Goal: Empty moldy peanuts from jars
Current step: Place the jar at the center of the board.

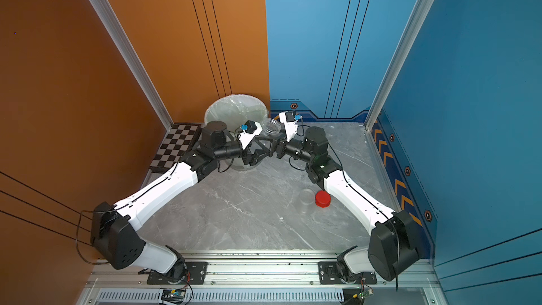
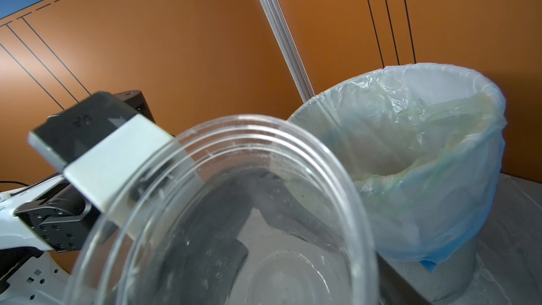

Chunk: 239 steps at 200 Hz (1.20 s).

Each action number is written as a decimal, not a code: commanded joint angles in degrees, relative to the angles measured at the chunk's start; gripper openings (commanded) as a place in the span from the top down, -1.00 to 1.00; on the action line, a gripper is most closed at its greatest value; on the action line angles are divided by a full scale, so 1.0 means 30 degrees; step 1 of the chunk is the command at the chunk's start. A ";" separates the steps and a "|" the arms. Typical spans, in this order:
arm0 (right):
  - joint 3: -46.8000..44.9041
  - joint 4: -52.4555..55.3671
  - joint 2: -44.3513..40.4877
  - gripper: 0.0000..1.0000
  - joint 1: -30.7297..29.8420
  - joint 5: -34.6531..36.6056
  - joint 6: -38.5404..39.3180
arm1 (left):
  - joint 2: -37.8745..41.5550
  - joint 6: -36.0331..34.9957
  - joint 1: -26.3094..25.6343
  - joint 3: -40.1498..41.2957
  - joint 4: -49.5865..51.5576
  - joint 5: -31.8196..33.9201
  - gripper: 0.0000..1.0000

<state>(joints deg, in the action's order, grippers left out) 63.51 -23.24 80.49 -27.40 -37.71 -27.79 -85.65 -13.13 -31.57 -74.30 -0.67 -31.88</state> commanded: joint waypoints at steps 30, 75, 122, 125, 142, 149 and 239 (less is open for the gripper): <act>0.0535 -0.0250 0.0422 -0.14 -0.0330 0.0290 0.0460 | -0.0097 -0.0071 -0.0296 0.0055 -0.0539 -0.1094 0.00; 0.0796 0.1220 0.0156 0.00 -0.0354 0.1185 0.1469 | 0.0597 -0.0027 -0.0137 0.0967 -0.0503 -0.2207 -0.60; 0.1283 0.3491 -0.0216 0.02 -0.0301 0.1663 0.2695 | 0.2355 0.0232 -0.0293 0.3254 -0.0493 -0.1641 -0.70; 0.1289 0.3587 -0.0201 0.01 -0.0327 0.1697 0.2744 | 0.2423 0.0144 -0.0327 0.3361 -0.0508 -0.1494 -0.71; 0.1241 0.3880 -0.0120 0.09 -0.0315 0.1558 0.2983 | 0.2928 0.0147 -0.0345 0.3686 -0.0504 -0.0921 -0.77; 0.1297 0.4093 -0.0046 0.10 -0.0312 0.1675 0.2994 | 0.3172 0.0185 -0.0340 0.3803 -0.0509 -0.0783 -0.81; 0.0728 0.5685 -0.0735 0.19 -0.0872 0.2858 0.4429 | 0.6412 -0.0388 -0.0109 0.4963 0.1869 0.5364 -0.86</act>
<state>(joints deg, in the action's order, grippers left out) 65.95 -9.26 80.75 -28.95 -32.49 -17.76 -69.76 -13.52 -31.64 -60.49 1.43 -24.82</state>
